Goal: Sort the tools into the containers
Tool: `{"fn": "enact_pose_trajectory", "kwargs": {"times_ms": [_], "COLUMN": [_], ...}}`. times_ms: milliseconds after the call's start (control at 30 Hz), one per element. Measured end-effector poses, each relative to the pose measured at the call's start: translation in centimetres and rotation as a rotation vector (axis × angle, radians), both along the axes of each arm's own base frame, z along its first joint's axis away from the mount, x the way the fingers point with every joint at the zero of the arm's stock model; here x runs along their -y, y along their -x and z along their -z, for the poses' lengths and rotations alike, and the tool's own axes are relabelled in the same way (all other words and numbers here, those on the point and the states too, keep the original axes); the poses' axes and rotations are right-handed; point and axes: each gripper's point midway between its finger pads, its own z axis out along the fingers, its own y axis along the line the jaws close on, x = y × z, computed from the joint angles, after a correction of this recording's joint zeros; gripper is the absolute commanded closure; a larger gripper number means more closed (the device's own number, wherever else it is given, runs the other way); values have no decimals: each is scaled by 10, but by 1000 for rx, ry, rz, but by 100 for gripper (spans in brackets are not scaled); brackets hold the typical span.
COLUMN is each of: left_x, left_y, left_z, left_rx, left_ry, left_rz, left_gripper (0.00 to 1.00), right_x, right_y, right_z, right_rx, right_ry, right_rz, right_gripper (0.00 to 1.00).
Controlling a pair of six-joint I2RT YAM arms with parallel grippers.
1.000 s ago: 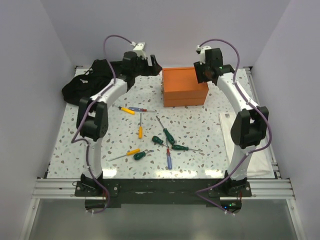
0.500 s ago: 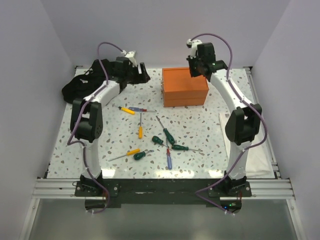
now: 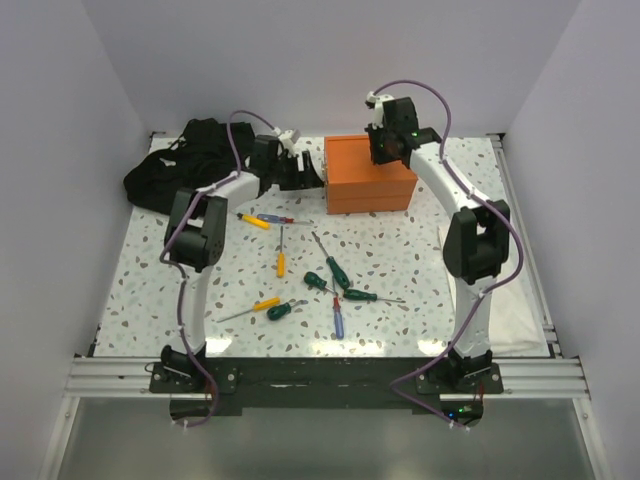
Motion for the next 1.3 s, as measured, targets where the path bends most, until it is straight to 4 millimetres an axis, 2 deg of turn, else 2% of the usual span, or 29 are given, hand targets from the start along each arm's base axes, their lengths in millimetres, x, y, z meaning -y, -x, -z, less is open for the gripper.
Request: {"fn": "enact_pose_trajectory", "kwargs": {"times_ms": [100, 167, 400, 600, 767, 900, 1000, 1300], "left_x": [16, 19, 11, 9, 3, -14, -34, -92], "left_y": [3, 3, -8, -8, -10, -17, -22, -22], "left_z": [-1, 0, 13, 15, 13, 11, 10, 10], "left_rx": [6, 4, -14, -18, -13, 2, 1, -34], "left_ry": [22, 24, -37, -71, -111, -152, -181, -258], "left_rz": [21, 14, -104, -132, -142, -159, -183, -260], "left_gripper": [22, 23, 22, 23, 23, 23, 23, 23], "right_x": [1, 3, 8, 28, 57, 82, 95, 97], "right_y": [-2, -3, -5, -9, -14, -16, -16, -16], "right_z": [1, 1, 1, 1, 0, 0, 0, 0], "right_rx": [8, 15, 40, 64, 76, 82, 86, 90], "right_ry": [3, 7, 28, 67, 91, 103, 114, 116], "right_rz": [12, 21, 67, 153, 233, 288, 317, 321], "right_gripper": [100, 100, 100, 100, 100, 100, 100, 100]}}
